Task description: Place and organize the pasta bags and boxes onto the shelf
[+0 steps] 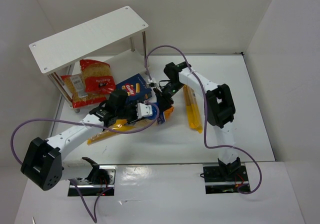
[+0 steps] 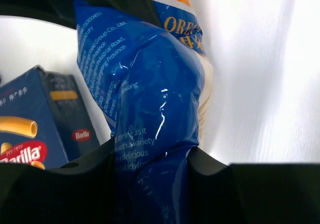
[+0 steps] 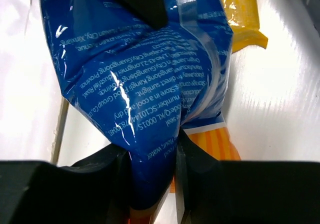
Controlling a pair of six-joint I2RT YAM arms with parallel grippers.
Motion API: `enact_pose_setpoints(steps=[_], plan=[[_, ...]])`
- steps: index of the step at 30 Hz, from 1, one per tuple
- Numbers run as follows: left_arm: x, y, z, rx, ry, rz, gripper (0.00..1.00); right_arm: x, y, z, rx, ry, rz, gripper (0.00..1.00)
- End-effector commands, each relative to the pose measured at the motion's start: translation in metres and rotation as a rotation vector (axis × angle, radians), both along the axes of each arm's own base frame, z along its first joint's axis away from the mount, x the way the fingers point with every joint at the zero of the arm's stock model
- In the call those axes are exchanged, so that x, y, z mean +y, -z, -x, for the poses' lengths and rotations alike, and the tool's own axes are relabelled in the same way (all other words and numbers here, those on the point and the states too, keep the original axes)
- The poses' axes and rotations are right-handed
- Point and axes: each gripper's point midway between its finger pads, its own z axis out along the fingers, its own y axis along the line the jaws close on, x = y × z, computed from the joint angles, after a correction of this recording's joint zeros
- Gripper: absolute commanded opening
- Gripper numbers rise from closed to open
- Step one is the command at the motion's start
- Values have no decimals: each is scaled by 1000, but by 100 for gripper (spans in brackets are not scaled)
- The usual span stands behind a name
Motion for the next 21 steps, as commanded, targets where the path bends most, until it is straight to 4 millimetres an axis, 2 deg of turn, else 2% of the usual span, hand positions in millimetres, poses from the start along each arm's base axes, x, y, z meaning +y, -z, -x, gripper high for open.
enact_pose_setpoints(steps=[1, 2, 3, 4, 6, 7, 8, 10, 11, 12, 14, 16, 20, 21], plan=[[1, -38, -30, -90, -185, 98, 0, 26, -102, 21, 84, 15, -288, 36], [1, -40, -33, -86, -208, 111, 0, 24, -102, 16, 84, 31, -288, 39], [6, -49, -39, -113, -245, 130, 0, 19, -100, 11, 134, 80, -262, 65], [7, -52, -39, -117, -261, 136, 0, 20, -103, 2, 112, 98, -278, 76], [12, -54, -44, -102, -297, 157, 0, 12, -103, -7, 122, 149, -278, 84], [11, -54, -43, -99, -290, 161, 0, 12, -107, -15, 115, 175, -289, 91], [12, -54, -43, -93, -285, 168, 0, 9, -103, -15, 125, 193, -286, 91], [10, -52, -39, -75, -266, 170, 0, -2, -118, -22, 106, 242, -306, 91], [13, -54, -41, -74, -276, 168, 0, -4, -116, -30, 65, 263, -323, 91], [13, -54, -41, -65, -283, 174, 0, -10, -132, -30, 29, 281, -351, 91], [12, -54, -39, -49, -275, 189, 0, -26, -139, -42, 1, 349, -367, 91], [16, -63, -44, -34, -299, 217, 0, -43, -153, -48, -64, 402, -366, 91], [16, -75, -43, -4, -310, 265, 0, -64, -149, -40, -80, 470, -331, 93], [16, -83, -43, -11, -314, 281, 0, -72, -149, -39, -100, 493, -324, 93]])
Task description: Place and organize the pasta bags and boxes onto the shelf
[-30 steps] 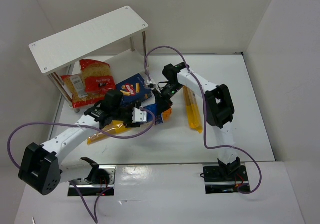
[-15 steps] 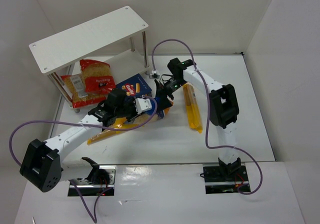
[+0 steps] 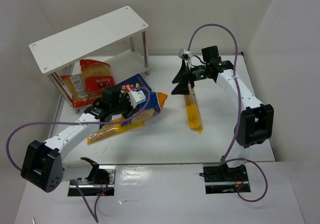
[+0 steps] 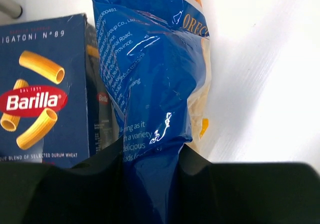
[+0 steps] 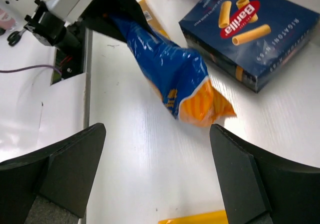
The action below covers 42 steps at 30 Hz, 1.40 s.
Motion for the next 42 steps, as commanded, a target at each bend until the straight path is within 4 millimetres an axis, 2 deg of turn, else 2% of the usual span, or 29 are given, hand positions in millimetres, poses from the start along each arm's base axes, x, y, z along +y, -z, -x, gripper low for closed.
enact_pose_setpoints(steps=[1, 4, 6, 7, 9, 10, 12, 13, 14, 18, 24, 28, 29, 31, 33, 36, 39, 40, 42], plan=[[-11, -70, -16, -128, -9, 145, 0, -9, -5, 4, -53, 64, 24, 93], [-10, -91, -17, -102, -46, 218, 0, -17, -3, 10, -55, 108, 66, 93], [-8, -115, -20, -135, -79, 255, 0, -22, 3, 12, -50, 146, 100, 93], [-5, -115, -22, -134, -107, 254, 0, -25, -2, 16, -70, 155, 102, 93], [8, -131, -30, -179, -205, 265, 0, -30, 5, 20, -77, 181, 128, 93], [14, -144, -35, -213, -242, 283, 0, -32, -1, 23, -101, 197, 126, 93], [28, -148, -45, -237, -337, 290, 0, -39, 5, 26, -115, 230, 155, 93], [31, -157, -46, -250, -365, 320, 0, -42, 4, 28, -126, 244, 165, 93], [33, -157, -47, -249, -385, 323, 0, -47, -1, 28, -172, 271, 180, 93], [43, -177, -52, -315, -447, 352, 0, -60, 2, 33, -222, 336, 219, 95], [44, -164, -50, -295, -451, 349, 0, -76, -6, 35, -278, 410, 222, 98], [45, -160, -50, -300, -445, 326, 0, -79, -3, 36, -269, 425, 221, 99], [45, -149, -50, -282, -443, 300, 0, -82, -3, 35, -268, 434, 222, 99], [49, -145, -55, -285, -467, 278, 0, -82, -3, 35, -268, 434, 222, 99], [63, -140, -59, -300, -498, 245, 0, -82, -3, 35, -268, 434, 222, 99], [64, -152, -62, -329, -492, 257, 0, -82, 0, 34, -276, 430, 225, 99], [74, -171, -72, -396, -534, 228, 0, -81, 8, 31, -259, 428, 232, 99], [77, -188, -73, -428, -542, 233, 0, -81, 10, 30, -251, 426, 236, 99], [79, -207, -73, -468, -545, 231, 0, -81, 10, 29, -259, 423, 238, 99]])
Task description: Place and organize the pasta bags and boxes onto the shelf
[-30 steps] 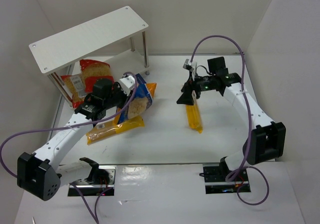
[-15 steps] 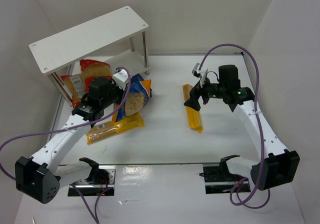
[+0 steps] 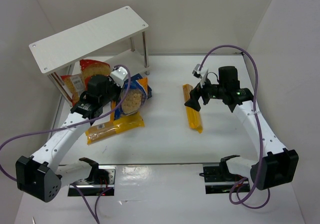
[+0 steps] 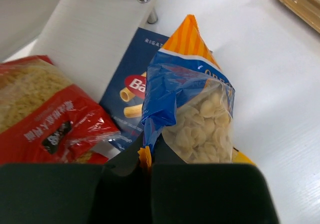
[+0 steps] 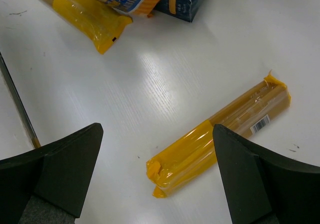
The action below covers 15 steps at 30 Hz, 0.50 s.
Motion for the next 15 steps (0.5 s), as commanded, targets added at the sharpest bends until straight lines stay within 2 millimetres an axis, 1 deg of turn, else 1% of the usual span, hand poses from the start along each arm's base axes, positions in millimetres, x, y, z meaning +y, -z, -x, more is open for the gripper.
enact_pose_setpoints(steps=[1, 2, 3, 4, 7, 8, 9, 10, 11, 15], plan=[[10, -115, -26, -333, -64, 17, 0, 0, -7, -8, -52, -3, -10, 99], [14, -128, -26, -353, -84, 20, 0, 0, -7, -8, -52, -4, -10, 99], [16, -136, -26, -372, -92, 11, 0, 0, -7, -8, -52, -4, -10, 99], [17, -138, -26, -374, -89, 1, 0, 0, -7, -8, -52, -4, -10, 99], [20, -156, -22, -407, -99, 2, 0, 0, -3, -7, -43, -4, -8, 99], [16, -157, -21, -411, -86, -6, 0, 0, -3, -7, -43, -4, -8, 99], [18, -163, -21, -424, -96, -3, 0, 0, -3, -7, -50, -8, -4, 99], [18, -164, -21, -427, -94, -11, 0, 0, -3, -7, -50, -8, -4, 100], [21, -169, -21, -436, -107, -10, 0, 1, -4, -6, -49, -15, -9, 100], [28, -177, -22, -468, -147, -45, 0, 1, -4, -6, -49, -15, -9, 100]])
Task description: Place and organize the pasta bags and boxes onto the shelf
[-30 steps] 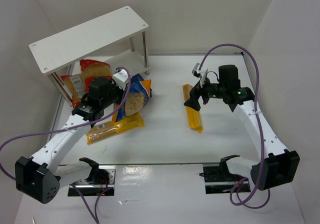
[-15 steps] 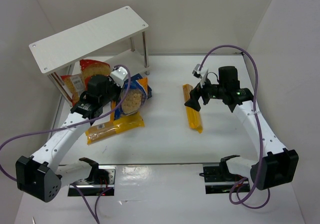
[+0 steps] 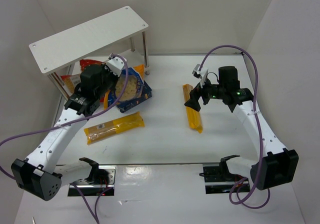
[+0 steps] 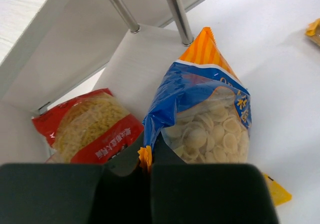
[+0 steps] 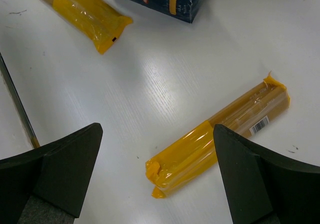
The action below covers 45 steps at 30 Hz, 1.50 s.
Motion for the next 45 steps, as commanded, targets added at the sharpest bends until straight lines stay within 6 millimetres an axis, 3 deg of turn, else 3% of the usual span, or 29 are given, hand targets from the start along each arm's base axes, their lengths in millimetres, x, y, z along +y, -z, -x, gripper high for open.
enact_pose_setpoints(steps=[1, 8, 18, 24, 30, 33, 45], plan=[[17, -97, -3, -303, -84, 22, 0, 1, -5, -6, -46, -9, -11, 100], [32, -109, -6, -364, -174, -12, 0, 2, 1, -5, -27, -17, -13, 100], [37, -128, -2, -397, -200, -11, 0, 2, 4, -7, -25, -21, -7, 100], [41, -98, -9, -378, -224, -85, 0, 2, 4, -4, -31, -32, -9, 100], [45, -83, -14, -396, -279, -155, 0, 3, 4, -3, -37, -44, -11, 100], [34, -74, -19, -405, -282, -213, 0, 1, 4, -5, -37, -35, -10, 100], [17, -65, -36, -500, -334, -454, 0, -5, 8, -5, -32, -32, -5, 100]])
